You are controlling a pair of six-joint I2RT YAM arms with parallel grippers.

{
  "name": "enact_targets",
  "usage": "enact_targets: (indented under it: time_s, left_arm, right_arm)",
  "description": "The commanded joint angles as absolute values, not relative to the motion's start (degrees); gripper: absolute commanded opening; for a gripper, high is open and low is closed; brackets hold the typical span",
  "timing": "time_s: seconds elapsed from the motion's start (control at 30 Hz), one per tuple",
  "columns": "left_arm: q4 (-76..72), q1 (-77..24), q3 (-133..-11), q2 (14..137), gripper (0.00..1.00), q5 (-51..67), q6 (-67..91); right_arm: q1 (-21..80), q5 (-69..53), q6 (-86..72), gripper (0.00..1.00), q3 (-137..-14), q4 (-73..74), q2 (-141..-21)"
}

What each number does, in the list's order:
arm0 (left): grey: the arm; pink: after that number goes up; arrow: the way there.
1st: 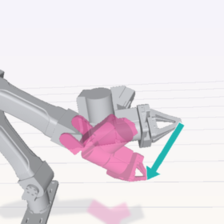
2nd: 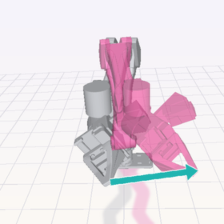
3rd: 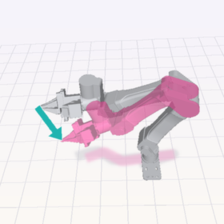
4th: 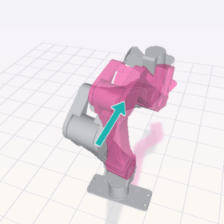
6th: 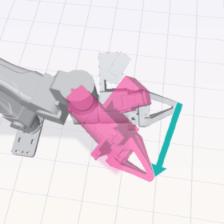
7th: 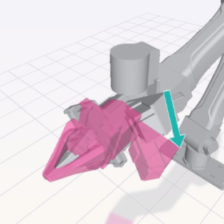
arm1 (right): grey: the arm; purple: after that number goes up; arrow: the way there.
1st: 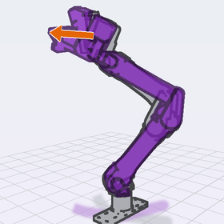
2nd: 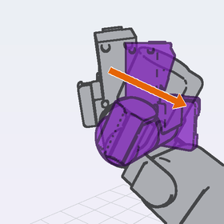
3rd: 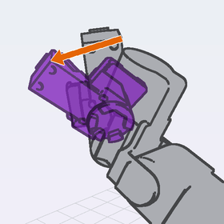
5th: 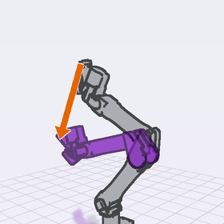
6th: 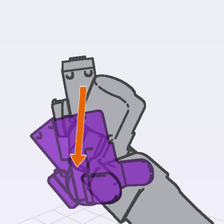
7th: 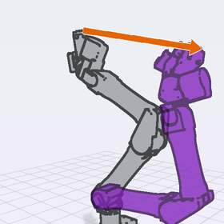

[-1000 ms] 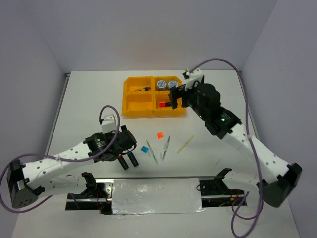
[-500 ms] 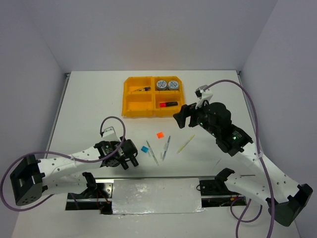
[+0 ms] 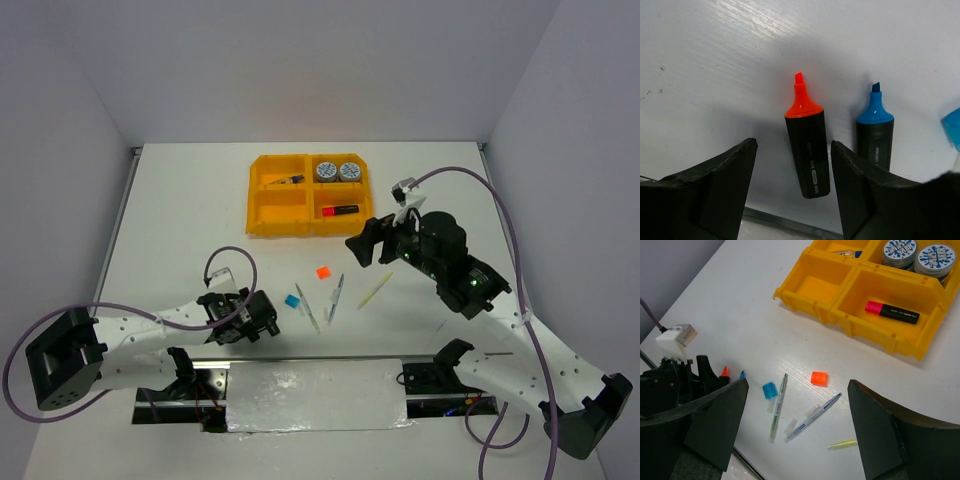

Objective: Sort the stationery into containers
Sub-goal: Pick up the pen from the center of the board.

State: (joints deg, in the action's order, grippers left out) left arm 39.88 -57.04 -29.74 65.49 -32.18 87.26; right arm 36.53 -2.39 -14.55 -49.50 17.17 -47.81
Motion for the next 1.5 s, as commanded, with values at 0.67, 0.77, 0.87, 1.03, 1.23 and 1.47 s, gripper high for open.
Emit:
enact_targets:
  time_s: [0.67, 0.77, 0.87, 1.03, 1.23, 1.47]
  left_arm:
    - [41.2, -58.3, -28.3, 54.9, 0.00, -28.3, 78.3]
    - [46.0, -59.6, -33.9, 51.7, 0.00, -32.2, 74.5]
    - [50.1, -60.0, -40.8, 48.4, 0.00, -34.7, 65.2]
    - [48.4, -61.1, -51.8, 47.5, 0.00, -30.3, 45.8]
    - [46.7, -61.3, -57.8, 48.2, 0.00, -29.3, 28.9]
    - [39.3, -61.3, -52.7, 41.7, 0.00, -24.4, 24.9]
  right_arm:
    - [37.9, -15.8, -17.4, 1.00, -47.4, 6.8, -50.0]
    - [37.9, -14.3, -18.7, 1.00, -47.2, 6.5, -53.4]
    - [38.0, -11.1, -19.8, 1.00, -48.1, 7.7, -58.4]
    - [38.5, -3.2, -19.0, 0.84, -54.0, 15.9, -69.8]
    - [43.3, 2.5, -17.4, 0.71, -58.7, 19.3, -80.9]
    - [46.2, 3.6, -2.7, 0.71, -63.8, 23.1, -89.6]
